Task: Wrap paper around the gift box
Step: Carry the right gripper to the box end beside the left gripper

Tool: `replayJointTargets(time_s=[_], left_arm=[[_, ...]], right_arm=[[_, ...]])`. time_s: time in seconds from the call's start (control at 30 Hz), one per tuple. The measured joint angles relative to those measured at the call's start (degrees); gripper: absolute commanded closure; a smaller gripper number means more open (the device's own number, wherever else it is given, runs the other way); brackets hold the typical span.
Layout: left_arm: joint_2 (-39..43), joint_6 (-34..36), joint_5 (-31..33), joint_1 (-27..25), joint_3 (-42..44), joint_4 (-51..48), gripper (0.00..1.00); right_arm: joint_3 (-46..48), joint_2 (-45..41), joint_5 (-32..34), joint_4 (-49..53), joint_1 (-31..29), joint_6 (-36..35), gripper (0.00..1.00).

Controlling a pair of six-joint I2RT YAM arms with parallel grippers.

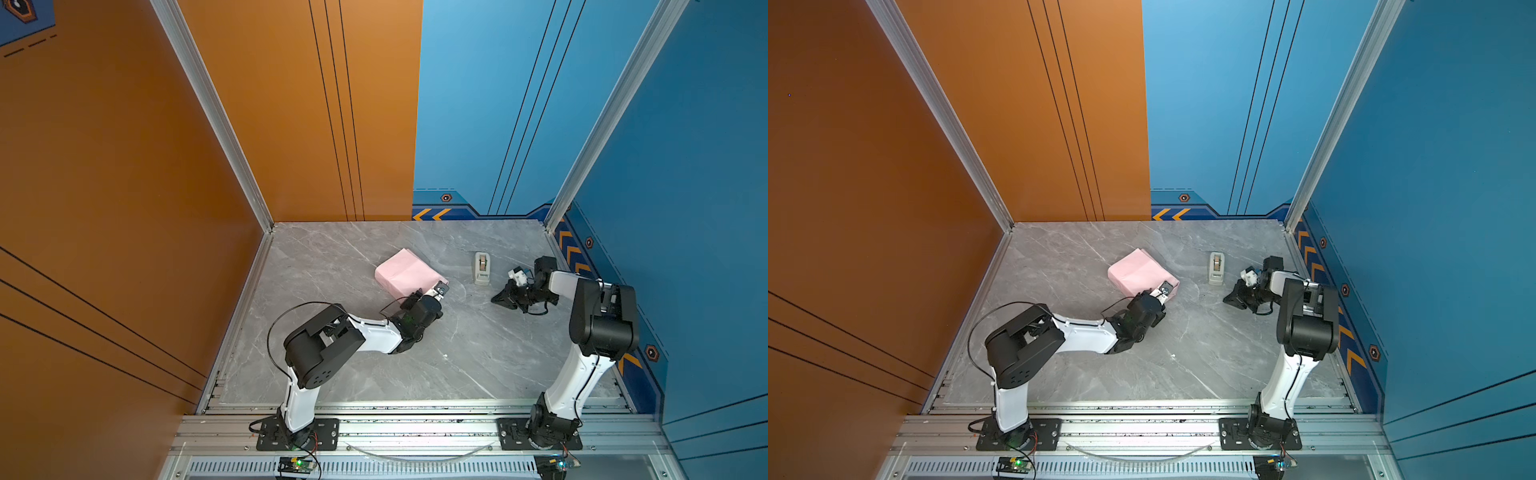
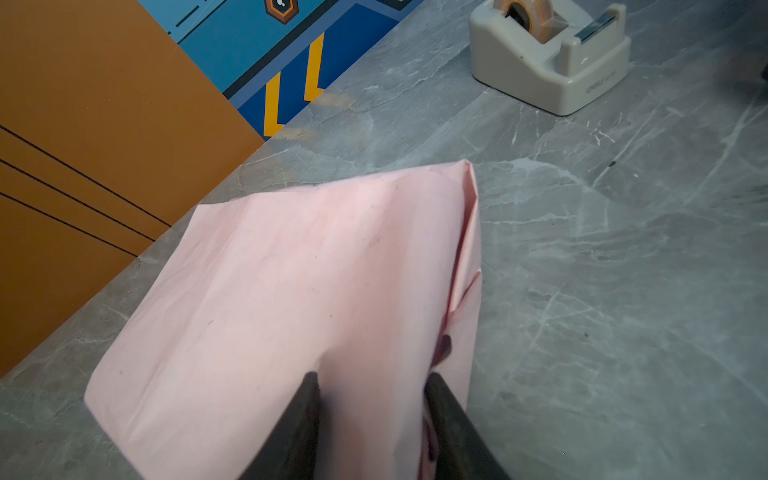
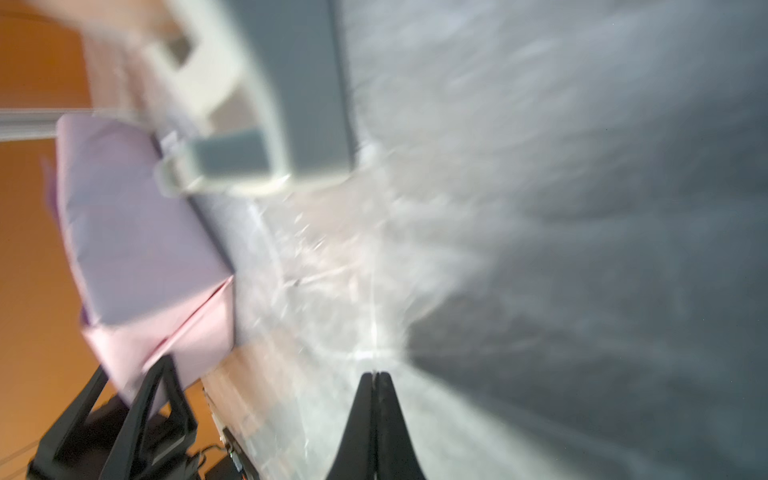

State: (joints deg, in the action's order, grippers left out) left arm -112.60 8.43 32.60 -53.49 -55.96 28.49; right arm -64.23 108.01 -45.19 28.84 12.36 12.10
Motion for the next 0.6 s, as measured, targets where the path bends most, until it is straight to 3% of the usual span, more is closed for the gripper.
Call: replayJointTargets(time_s=[0.3,0.6], left_arm=[[0.0,0.0,0.0,0.0,0.0,0.2,0.59],[-0.1,0.0,0.0,0.0,0.1,0.3,0.6]], right_arm=[[5.6,-14.0,-9.7,-8.8,-2.6,-6.6,1.0],[10.3,-15.5,-15.7,-17.8,-12.2,-12.3,1.0]])
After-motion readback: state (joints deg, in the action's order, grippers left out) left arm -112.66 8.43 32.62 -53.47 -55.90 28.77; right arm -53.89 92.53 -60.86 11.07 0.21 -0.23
